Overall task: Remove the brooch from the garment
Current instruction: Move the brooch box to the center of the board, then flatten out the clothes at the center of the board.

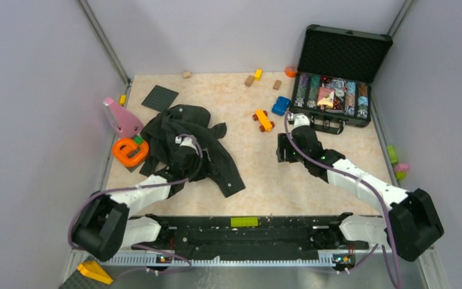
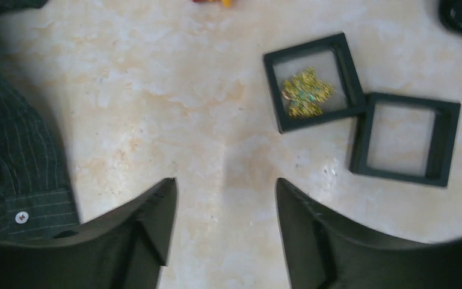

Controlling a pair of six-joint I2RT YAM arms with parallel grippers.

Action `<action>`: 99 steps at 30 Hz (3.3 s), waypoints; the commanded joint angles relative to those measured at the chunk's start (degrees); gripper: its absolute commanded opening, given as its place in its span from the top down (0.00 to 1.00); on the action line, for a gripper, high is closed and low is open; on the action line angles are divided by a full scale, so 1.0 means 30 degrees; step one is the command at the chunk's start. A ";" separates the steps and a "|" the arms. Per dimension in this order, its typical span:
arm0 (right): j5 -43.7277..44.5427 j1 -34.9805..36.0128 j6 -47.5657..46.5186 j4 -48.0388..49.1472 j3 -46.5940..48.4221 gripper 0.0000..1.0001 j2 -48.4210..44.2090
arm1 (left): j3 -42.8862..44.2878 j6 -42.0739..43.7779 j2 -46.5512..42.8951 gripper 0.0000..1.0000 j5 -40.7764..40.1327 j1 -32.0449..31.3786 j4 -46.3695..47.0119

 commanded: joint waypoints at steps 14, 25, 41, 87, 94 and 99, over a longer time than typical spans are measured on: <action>0.3426 -0.5170 0.3496 -0.2231 -0.1921 0.07 -0.3080 | 0.4869 -0.0049 0.4593 1.00 0.3395 -0.8161 -0.0736; -0.3676 -0.2558 0.2056 -0.0797 -0.1717 0.07 -0.3677 | 0.8583 0.1004 0.0055 0.13 0.0755 -1.4496 -0.6203; -0.4796 0.6503 0.2628 0.7111 0.2789 0.18 0.5545 | 0.7952 0.4437 -0.5460 0.03 0.3141 0.5372 -0.8873; -0.3555 0.2919 -0.3827 -0.7807 2.7376 1.00 0.9080 | 0.4609 0.6542 -0.0887 0.09 0.9398 0.5514 0.4544; -0.3568 0.2832 -0.3840 -0.7687 2.6778 1.00 0.8715 | 0.4286 0.5651 0.1013 0.14 0.9453 0.4733 0.5878; -0.3424 0.2559 -0.3779 -0.7495 2.6301 1.00 0.8312 | 0.4335 0.6980 0.2606 0.22 0.9707 0.3567 0.6953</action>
